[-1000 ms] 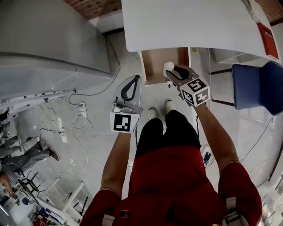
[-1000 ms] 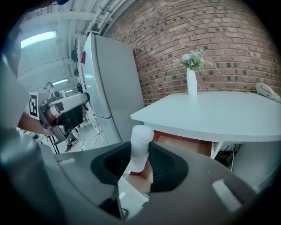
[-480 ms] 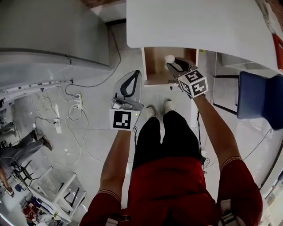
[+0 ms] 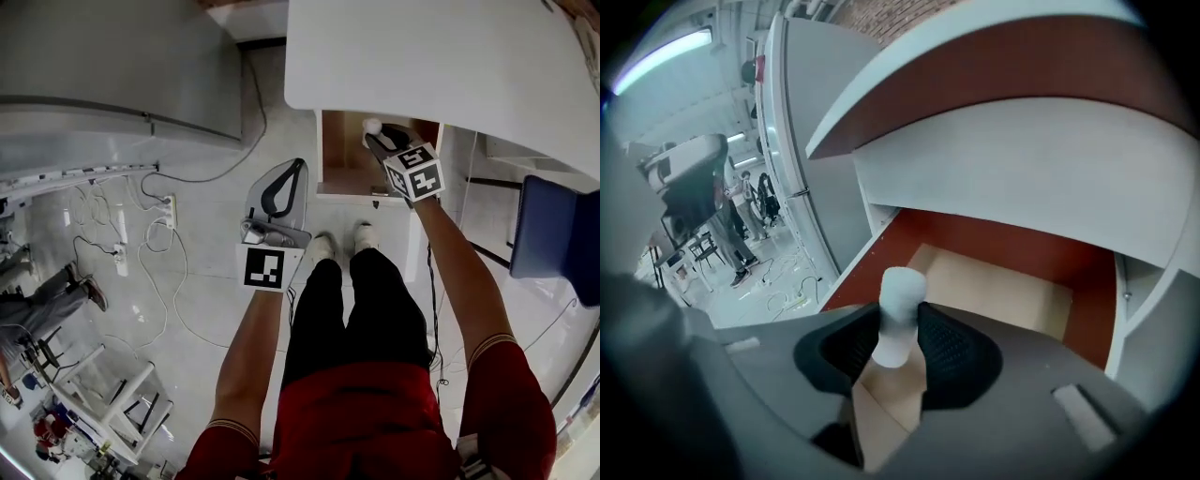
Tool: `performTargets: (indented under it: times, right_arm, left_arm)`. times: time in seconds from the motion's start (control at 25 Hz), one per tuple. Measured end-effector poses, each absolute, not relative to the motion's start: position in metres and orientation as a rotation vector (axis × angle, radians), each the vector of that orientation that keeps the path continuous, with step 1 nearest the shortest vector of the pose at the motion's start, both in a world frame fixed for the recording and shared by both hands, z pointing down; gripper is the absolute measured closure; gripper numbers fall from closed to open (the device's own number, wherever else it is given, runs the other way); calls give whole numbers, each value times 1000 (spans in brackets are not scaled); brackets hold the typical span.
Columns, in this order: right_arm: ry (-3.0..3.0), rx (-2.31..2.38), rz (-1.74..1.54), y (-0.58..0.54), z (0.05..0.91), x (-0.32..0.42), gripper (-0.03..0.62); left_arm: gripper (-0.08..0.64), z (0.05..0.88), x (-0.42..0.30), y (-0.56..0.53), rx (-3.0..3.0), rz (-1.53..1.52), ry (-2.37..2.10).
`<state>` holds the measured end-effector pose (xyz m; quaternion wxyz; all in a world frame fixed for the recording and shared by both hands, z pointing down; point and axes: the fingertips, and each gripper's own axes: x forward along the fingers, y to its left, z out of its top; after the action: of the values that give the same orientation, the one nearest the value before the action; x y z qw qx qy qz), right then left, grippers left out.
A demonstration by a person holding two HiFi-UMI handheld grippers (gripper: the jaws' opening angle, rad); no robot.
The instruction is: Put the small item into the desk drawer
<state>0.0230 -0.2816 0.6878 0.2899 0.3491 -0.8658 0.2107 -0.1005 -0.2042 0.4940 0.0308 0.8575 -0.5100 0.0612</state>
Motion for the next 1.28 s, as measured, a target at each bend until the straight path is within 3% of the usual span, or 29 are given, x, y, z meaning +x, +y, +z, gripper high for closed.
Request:
performTargets:
  times: [0.56, 1.28]
  right_arm:
    - [-2182, 916, 557, -312, 753, 14, 451]
    - [-2191, 1004, 576, -338, 764, -2, 407]
  left_arm:
    - [554, 532, -108, -234, 2680, 275, -1538]
    - [554, 532, -132, -224, 2602, 295, -1551]
